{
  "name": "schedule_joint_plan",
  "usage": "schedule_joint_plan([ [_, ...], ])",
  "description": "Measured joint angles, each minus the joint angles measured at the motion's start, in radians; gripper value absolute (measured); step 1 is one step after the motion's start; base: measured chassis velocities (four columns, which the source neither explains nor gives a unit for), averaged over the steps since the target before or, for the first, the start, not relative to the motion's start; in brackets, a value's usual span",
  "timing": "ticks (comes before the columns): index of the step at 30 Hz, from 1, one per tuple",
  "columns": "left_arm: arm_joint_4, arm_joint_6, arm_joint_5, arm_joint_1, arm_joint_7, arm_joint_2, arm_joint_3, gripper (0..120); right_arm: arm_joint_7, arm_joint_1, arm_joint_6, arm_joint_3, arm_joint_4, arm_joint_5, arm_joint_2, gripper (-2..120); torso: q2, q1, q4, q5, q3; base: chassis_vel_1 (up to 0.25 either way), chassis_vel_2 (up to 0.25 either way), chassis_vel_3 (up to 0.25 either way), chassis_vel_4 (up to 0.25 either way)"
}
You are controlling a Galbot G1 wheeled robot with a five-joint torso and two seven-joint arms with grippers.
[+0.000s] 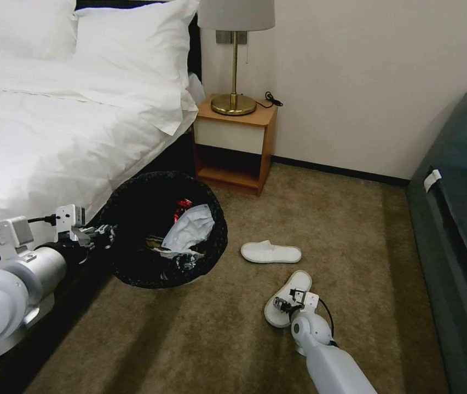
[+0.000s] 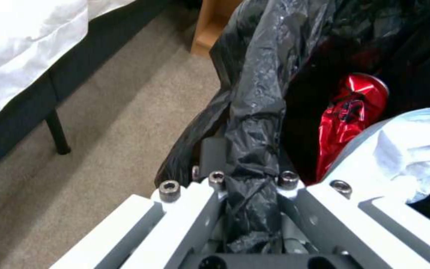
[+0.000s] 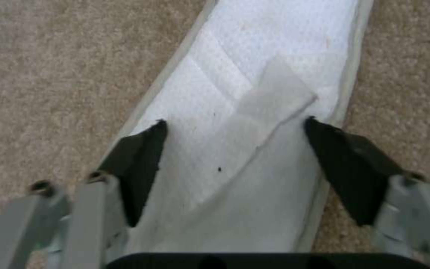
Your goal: Pick up the trash bin, then pick up the garbage on the floor and place it into the trash bin.
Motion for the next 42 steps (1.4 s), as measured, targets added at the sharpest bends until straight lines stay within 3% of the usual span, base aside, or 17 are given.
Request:
schedule_joint_plan([
  [4,0.001,0.0,0.003,-0.003,0.002,-0.001,0.001,2,0.0,0.001,0.001,-0.001,-0.01,-0.001,0.006,61,0.0,0.0,-0.0001,-0.0002,0.0,0.0,0.0,0.0,0.0],
  [6,0.002,0.0,0.004,-0.004,0.004,-0.001,0.002,2,-0.001,0.003,0.002,0.0,-0.018,-0.002,0.01,49,0.0,0.0,-0.0003,-0.0003,0.0,0.0,0.0,0.0,0.0],
  [9,0.003,0.0,0.005,-0.004,0.005,-0.001,0.002,2,-0.001,0.004,0.002,0.0,-0.02,-0.002,0.011,42,0.0,0.0,-0.0003,-0.0003,0.0,0.0,0.0,0.0,0.0],
  [10,0.003,0.0,0.006,-0.003,0.007,-0.001,0.002,2,-0.002,0.006,0.002,0.0,-0.022,-0.002,0.011,34,0.0,0.0,-0.0003,-0.0001,0.0,0.0,0.0,0.0,0.0],
  [17,0.008,0.0,0.016,-0.004,0.014,-0.004,0.005,2,-0.004,0.012,0.002,-0.003,-0.027,0.0,0.011,13,0.0,0.0,0.0002,0.0004,0.0,0.0,0.0,0.0,0.0],
  [19,0.008,0.0,0.017,-0.005,0.014,-0.006,0.008,2,-0.004,0.016,0.0,-0.005,-0.028,0.004,0.011,1,0.0,0.0,0.0002,0.0004,0.0,0.0,0.0,0.0,0.0],
  [31,0.012,0.0,0.021,-0.009,0.016,-0.013,0.01,2,0.003,0.022,-0.002,-0.005,-0.011,0.019,0.002,0,0.0,0.0,0.0002,0.0007,0.0,0.0,0.0,0.0,0.0],
  [37,0.012,0.0,0.022,-0.005,0.017,-0.017,0.011,2,0.029,0.004,0.002,0.002,0.126,0.026,-0.038,0,0.0,0.0,0.0003,0.0007,0.0,0.0,0.0,0.0,0.0],
  [42,0.017,0.0,0.024,-0.002,0.025,-0.017,0.012,2,0.056,-0.04,-0.008,0.001,0.317,0.055,-0.113,0,0.0,0.0,0.0001,0.0005,0.0,0.0,0.0,0.0,0.0],
])
